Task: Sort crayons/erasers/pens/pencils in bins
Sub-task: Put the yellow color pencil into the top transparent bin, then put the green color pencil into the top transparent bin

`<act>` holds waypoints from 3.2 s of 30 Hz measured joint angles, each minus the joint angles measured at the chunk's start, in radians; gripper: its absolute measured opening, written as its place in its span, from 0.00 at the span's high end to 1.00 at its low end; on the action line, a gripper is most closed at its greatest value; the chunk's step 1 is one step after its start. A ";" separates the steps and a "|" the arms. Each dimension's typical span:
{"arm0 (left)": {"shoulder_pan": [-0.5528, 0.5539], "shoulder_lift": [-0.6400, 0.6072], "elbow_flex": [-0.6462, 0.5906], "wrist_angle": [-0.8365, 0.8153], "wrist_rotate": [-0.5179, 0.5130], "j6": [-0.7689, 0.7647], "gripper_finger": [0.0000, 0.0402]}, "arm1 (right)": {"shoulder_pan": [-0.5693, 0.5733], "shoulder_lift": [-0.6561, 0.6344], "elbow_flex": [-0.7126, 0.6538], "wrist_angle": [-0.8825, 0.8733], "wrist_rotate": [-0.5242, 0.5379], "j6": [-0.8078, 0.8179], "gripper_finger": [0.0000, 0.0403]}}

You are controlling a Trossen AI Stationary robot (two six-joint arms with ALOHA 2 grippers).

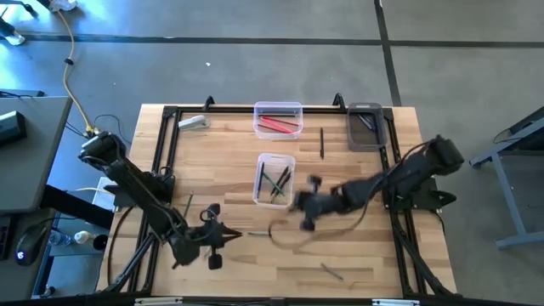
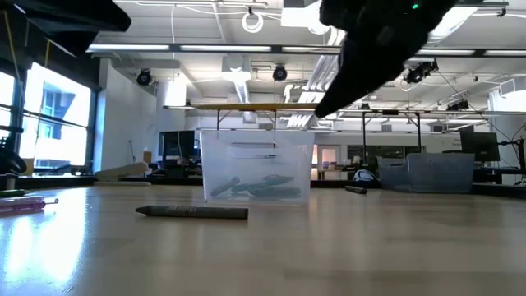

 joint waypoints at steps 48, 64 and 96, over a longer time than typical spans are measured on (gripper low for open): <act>0.382 -0.117 -0.274 0.606 0.333 0.292 1.00 | -0.973 0.242 0.269 -0.083 -0.464 -0.470 0.98; 0.382 -0.117 -0.274 0.607 0.333 0.300 1.00 | -0.956 0.305 0.268 0.053 -0.538 -0.437 0.98; 0.425 -0.117 -0.274 0.428 0.290 0.253 1.00 | -0.945 0.099 0.284 -0.319 -0.389 -0.571 0.97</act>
